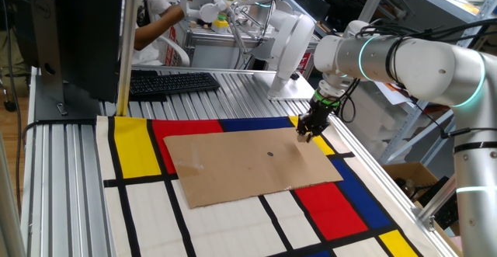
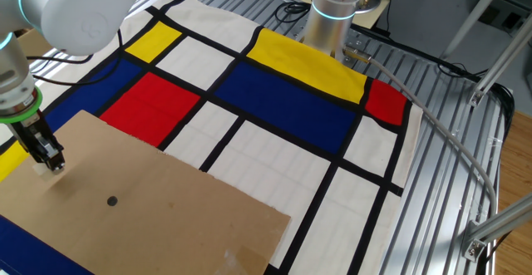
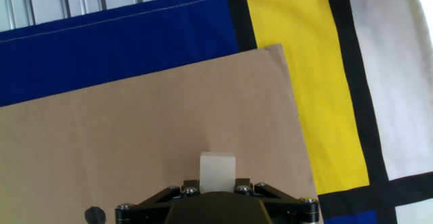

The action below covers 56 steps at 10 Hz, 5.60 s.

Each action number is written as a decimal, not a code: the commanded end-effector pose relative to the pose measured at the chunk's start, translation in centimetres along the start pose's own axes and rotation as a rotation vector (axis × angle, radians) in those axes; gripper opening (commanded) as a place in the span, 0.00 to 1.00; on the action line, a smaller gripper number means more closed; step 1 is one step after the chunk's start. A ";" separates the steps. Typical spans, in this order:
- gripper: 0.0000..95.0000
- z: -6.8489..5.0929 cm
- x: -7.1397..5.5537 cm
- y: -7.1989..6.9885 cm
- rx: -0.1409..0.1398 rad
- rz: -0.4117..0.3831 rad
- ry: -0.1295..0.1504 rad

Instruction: Grab the block and place it at the designated location

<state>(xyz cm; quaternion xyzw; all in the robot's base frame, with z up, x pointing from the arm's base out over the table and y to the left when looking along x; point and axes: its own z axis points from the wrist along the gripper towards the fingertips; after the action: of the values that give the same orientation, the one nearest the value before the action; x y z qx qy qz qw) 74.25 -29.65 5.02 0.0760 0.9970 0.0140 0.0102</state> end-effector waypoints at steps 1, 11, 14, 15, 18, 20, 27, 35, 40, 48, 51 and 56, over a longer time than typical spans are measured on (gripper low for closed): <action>0.00 0.0 0.0 0.0 0.010 -0.004 -0.001; 0.00 0.0 0.0 0.0 0.015 -0.101 0.009; 0.00 0.0 0.0 0.0 0.046 -0.152 0.011; 0.00 0.0 0.0 0.0 0.047 -0.164 0.010; 0.00 0.0 0.0 0.0 0.018 -0.229 0.017; 0.00 0.0 0.0 0.0 0.001 -0.253 0.017; 0.00 0.3 -0.4 1.7 -0.009 -0.251 0.018; 0.00 0.8 -0.9 4.0 0.003 -0.230 0.020; 0.00 1.3 -1.0 4.7 0.000 -0.208 0.018; 0.00 1.6 -1.2 6.2 0.000 -0.173 0.013; 0.00 1.9 -1.3 7.1 -0.002 -0.158 0.012; 0.00 2.6 -1.5 8.5 -0.016 -0.146 0.002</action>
<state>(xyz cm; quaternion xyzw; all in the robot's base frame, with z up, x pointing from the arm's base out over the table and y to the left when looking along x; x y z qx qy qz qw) 77.20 -21.26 2.69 0.0044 0.9997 0.0224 0.0116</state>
